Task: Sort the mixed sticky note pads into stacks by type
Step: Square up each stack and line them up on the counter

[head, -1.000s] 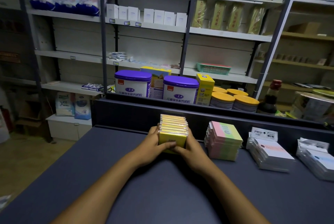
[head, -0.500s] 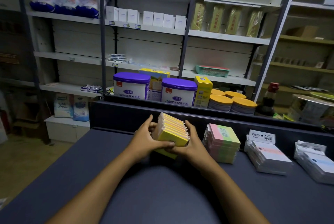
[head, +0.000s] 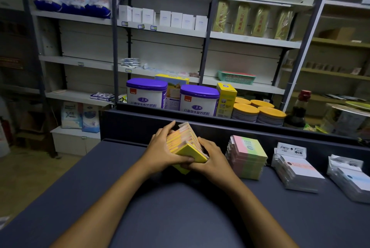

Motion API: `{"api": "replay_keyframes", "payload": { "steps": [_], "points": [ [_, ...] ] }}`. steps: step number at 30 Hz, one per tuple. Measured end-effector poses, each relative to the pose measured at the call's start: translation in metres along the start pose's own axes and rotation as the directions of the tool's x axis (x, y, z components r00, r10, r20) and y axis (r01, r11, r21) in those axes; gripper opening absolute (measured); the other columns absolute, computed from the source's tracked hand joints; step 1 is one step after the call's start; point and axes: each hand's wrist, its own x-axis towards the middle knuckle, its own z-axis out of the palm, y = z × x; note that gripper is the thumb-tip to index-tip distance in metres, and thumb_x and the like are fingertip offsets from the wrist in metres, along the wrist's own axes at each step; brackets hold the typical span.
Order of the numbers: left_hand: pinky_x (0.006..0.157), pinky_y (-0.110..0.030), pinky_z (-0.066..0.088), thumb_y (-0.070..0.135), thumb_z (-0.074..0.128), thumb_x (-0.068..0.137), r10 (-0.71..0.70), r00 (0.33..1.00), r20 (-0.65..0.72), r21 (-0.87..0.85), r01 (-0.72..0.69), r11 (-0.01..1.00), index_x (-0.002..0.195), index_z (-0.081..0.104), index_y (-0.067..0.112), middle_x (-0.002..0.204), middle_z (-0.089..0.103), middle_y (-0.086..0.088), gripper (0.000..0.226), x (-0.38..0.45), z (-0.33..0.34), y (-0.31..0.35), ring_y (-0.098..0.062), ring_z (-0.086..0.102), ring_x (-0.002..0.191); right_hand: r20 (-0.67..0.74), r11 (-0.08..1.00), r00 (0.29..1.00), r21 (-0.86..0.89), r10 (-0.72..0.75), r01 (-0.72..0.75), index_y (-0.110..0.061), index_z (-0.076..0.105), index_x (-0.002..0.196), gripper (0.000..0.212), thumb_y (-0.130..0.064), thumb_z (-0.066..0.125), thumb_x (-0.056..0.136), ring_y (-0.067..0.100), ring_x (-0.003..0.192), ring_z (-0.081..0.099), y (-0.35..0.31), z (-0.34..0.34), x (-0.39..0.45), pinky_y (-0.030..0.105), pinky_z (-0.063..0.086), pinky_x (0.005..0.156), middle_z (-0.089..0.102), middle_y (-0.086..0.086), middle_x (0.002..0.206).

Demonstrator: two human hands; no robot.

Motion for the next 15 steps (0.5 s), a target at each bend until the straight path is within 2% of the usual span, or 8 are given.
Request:
{"api": "replay_keyframes", "payload": {
  "steps": [2,4,7,9,11,12,14,15],
  "points": [
    [0.112,-0.042,0.039,0.056,0.089,0.041,-0.04,0.999,0.037,-0.031,0.041,0.999,0.152,0.024,0.033,0.132,0.043,0.009,0.131,0.0,0.001,-0.003,-0.014,0.042,0.13,0.003,1.0,1.0,-0.01,0.018,-0.017,-0.026,0.053,0.139,0.081,-0.042,0.086,0.067,0.011,0.127,0.044,0.0,0.001,0.0,0.03,0.038,0.11,0.049,-0.007,0.137],
    [0.113,-0.044,0.038,0.058,0.085,0.039,-0.069,0.995,0.071,-0.072,0.074,0.995,0.153,0.021,0.029,0.139,0.044,0.005,0.135,0.001,0.004,-0.007,-0.016,0.043,0.132,0.023,0.999,0.999,-0.041,0.024,-0.023,-0.034,0.062,0.128,0.067,-0.047,0.085,0.067,0.013,0.122,0.047,0.002,0.003,-0.001,0.029,0.04,0.105,0.053,-0.007,0.131],
    [0.113,-0.04,0.039,0.048,0.092,0.046,-0.097,0.987,0.128,-0.145,0.116,0.983,0.155,0.015,0.028,0.148,0.039,0.001,0.135,0.002,0.008,-0.012,-0.017,0.043,0.135,0.075,0.998,0.995,-0.041,0.06,-0.057,-0.042,0.069,0.104,0.037,-0.05,0.082,0.07,0.02,0.114,0.054,0.005,0.005,-0.003,0.036,0.046,0.101,0.06,-0.001,0.119],
    [0.108,-0.031,0.041,0.037,0.094,0.056,-0.109,0.982,0.154,-0.187,0.137,0.973,0.155,0.013,0.031,0.153,0.035,0.001,0.128,0.002,0.01,-0.015,-0.015,0.042,0.133,0.084,0.996,0.993,-0.054,0.077,-0.072,-0.046,0.066,0.099,0.03,-0.052,0.08,0.073,0.023,0.111,0.057,0.006,0.006,-0.003,0.04,0.048,0.098,0.061,0.002,0.114],
    [0.103,-0.027,0.043,0.036,0.093,0.059,-0.117,0.98,0.163,-0.205,0.15,0.967,0.154,0.014,0.034,0.154,0.033,0.001,0.123,0.002,0.012,-0.017,-0.014,0.042,0.133,0.086,0.995,0.993,-0.063,0.078,-0.072,-0.042,0.064,0.107,0.039,-0.051,0.081,0.073,0.019,0.111,0.058,0.006,0.005,-0.002,0.035,0.05,0.096,0.063,-0.001,0.115],
    [0.103,-0.027,0.044,0.036,0.093,0.059,-0.12,0.979,0.162,-0.216,0.154,0.964,0.154,0.016,0.034,0.154,0.033,0.0,0.122,0.002,0.013,-0.018,-0.015,0.042,0.134,0.088,0.996,0.992,-0.014,0.087,-0.086,-0.037,0.061,0.118,0.054,-0.048,0.084,0.07,0.014,0.111,0.06,0.007,0.005,-0.003,0.027,0.051,0.092,0.063,-0.005,0.118],
    [0.104,-0.027,0.043,0.035,0.093,0.059,-0.121,0.981,0.153,-0.241,0.156,0.958,0.153,0.018,0.034,0.153,0.035,-0.001,0.12,0.002,0.014,-0.019,-0.013,0.042,0.133,0.085,0.982,0.99,0.147,0.11,-0.121,-0.025,0.042,0.142,0.092,-0.034,0.091,0.065,0.0,0.111,0.06,0.005,0.002,-0.004,0.009,0.049,0.082,0.06,-0.01,0.129],
    [0.104,-0.027,0.043,0.035,0.093,0.059,-0.119,0.982,0.149,-0.248,0.154,0.957,0.152,0.019,0.034,0.152,0.036,-0.001,0.119,0.002,0.014,-0.019,-0.013,0.042,0.133,0.075,0.976,0.992,0.19,0.097,-0.11,-0.023,0.031,0.149,0.106,-0.029,0.093,0.063,-0.002,0.114,0.058,0.003,0.0,-0.004,0.006,0.047,0.085,0.055,-0.009,0.135]
  ]
}}
